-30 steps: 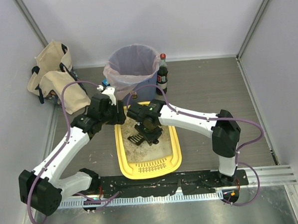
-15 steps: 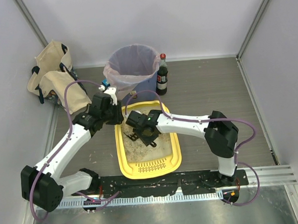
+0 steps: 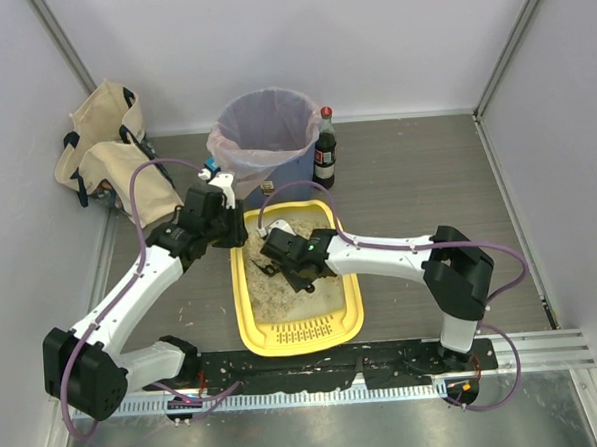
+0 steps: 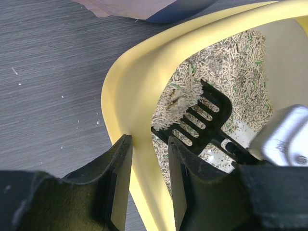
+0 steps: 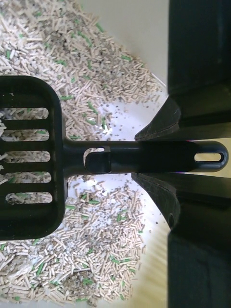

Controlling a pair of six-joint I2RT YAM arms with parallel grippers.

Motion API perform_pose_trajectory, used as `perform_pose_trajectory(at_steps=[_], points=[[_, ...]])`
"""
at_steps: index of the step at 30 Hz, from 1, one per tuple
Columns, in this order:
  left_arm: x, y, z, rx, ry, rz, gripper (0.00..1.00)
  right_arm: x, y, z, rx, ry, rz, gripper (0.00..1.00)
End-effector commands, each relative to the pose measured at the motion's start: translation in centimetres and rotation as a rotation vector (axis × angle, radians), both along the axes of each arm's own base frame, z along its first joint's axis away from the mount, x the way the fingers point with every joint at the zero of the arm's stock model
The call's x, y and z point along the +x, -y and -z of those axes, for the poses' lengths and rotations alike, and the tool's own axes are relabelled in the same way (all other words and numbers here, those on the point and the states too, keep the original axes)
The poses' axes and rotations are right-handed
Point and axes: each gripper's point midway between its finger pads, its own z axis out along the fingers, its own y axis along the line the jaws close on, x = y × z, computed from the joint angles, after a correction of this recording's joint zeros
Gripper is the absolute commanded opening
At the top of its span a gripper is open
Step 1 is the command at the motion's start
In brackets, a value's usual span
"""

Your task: Clean the litter box

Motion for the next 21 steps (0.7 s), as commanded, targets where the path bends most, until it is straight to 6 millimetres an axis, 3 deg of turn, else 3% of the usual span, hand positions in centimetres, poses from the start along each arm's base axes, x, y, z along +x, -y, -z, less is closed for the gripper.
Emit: perform_pose_trajectory(at_steps=[1,6,13,14,16,21], points=[[0.3,1.1,-1.7,-0.044,0.034,0.030,0.38,0.8,0.3,-4.0,0.096,0.109,0.098,0.01],[0.4,0.9,-2.0,-0.041,0.047,0.022,0.39,-0.3,0.8,-5.1,0.144,0.116,0.116,0.01],[0.4,0.7,-2.3,-0.041,0.059,0.017,0.40,-1.3,0.2,-6.1,0.273,0.162,0.096,0.01],[0.4,0.7,-2.4,-0.041,0.064,0.017,0.40,-1.6,0.8,-4.9,0.258,0.163,0.088,0.01],[0.4,0.7,-2.5,-0.044,0.069,0.018,0.41,-1.7,1.0,-4.3,0.292,0.199,0.082,0.01],[0.6,0.2,-2.8,-0.030,0.091,-0.005,0.48,-1.7,1.2,-4.0,0.343,0.299,0.063,0.01]])
